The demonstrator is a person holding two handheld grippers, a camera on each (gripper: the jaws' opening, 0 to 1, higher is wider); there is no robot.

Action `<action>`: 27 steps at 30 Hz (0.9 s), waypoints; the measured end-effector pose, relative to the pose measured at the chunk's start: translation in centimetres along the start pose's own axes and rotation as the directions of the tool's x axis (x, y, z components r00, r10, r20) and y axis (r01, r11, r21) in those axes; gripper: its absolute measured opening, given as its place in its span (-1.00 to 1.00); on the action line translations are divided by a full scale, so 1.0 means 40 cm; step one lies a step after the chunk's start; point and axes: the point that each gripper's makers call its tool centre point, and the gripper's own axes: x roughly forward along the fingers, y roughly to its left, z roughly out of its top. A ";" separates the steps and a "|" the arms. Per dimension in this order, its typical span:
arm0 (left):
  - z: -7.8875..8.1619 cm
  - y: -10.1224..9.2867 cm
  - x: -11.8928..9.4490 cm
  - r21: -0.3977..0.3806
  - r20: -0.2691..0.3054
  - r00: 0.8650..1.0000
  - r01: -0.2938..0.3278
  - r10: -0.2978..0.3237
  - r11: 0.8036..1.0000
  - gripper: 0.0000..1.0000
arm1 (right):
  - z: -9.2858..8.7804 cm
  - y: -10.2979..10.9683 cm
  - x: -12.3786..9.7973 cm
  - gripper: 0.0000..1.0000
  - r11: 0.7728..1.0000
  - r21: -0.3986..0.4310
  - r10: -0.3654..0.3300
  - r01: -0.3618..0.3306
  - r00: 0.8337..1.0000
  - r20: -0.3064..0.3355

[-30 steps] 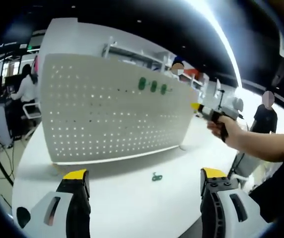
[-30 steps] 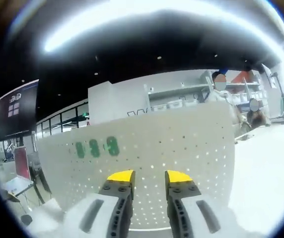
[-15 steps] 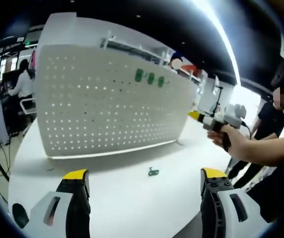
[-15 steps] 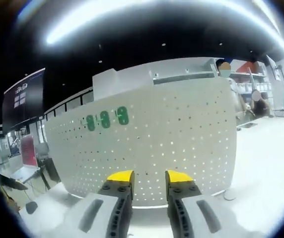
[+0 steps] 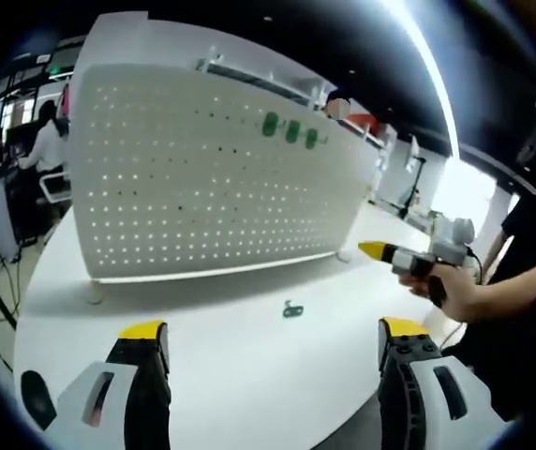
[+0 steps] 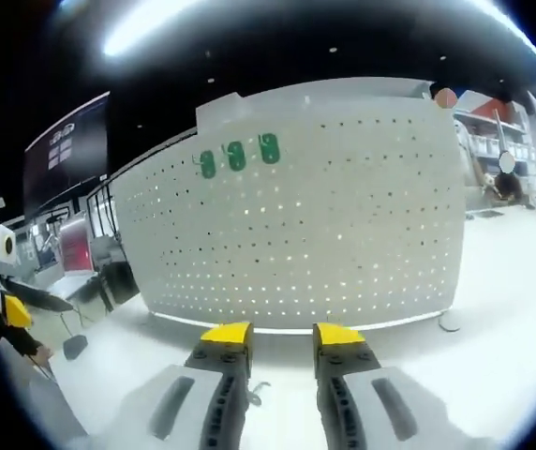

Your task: Insert the hook assembly into the mounting plate slot until the hook locks in place.

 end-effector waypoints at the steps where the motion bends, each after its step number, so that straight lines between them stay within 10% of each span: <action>1: -0.003 0.002 -0.001 -0.001 -0.004 1.000 -0.003 0.003 1.000 0.87 | -0.010 0.004 -0.002 -0.54 1.000 -0.003 0.006 -0.006 1.000 -0.010; 12: -0.042 0.017 -0.007 -0.020 -0.037 0.999 -0.020 0.019 1.000 0.84 | -0.121 0.021 -0.021 -0.54 0.999 -0.009 0.051 -0.053 0.986 -0.157; 27: -0.055 0.046 -0.005 -0.058 -0.040 0.999 -0.028 0.025 0.998 0.82 | -0.224 0.080 0.091 -0.63 0.976 0.000 0.197 -0.216 0.894 -0.403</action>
